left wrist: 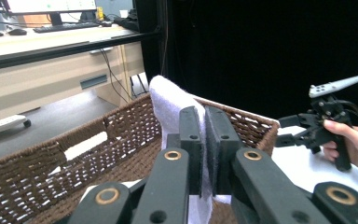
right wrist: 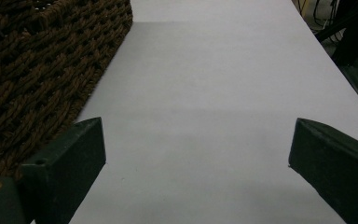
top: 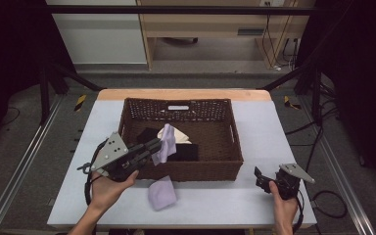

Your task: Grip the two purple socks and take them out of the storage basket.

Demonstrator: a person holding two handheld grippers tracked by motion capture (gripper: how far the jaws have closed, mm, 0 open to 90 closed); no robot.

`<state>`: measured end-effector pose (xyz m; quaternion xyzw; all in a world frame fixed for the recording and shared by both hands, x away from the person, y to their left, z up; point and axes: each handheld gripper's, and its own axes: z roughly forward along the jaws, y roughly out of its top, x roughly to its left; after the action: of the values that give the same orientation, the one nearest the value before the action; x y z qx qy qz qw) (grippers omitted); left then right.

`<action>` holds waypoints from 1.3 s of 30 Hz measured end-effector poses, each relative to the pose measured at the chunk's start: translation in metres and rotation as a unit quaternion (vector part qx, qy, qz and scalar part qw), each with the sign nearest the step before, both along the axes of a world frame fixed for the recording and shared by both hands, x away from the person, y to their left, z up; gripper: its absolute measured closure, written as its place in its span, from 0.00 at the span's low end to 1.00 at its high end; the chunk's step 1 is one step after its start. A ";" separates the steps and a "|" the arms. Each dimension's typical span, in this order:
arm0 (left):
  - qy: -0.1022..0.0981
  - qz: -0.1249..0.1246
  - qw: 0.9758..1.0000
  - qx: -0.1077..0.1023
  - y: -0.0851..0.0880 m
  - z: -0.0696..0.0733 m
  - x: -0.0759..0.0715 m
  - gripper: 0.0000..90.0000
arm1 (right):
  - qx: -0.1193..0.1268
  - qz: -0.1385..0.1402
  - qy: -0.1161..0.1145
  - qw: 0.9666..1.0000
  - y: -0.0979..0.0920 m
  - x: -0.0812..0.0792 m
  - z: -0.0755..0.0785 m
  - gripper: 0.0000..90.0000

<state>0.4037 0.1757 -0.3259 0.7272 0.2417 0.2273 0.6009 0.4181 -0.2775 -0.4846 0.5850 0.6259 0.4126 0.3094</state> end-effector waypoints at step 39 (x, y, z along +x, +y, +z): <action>0.142 -0.049 0.979 0.136 -0.019 -0.122 -0.024 0.92 | -0.004 0.001 -0.002 1.000 0.000 0.000 0.000 0.05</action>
<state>0.3795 0.1565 -0.4481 0.8381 0.2556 0.1230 0.4660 0.4177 -0.2770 -0.4846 0.5825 0.6270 0.4118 0.3129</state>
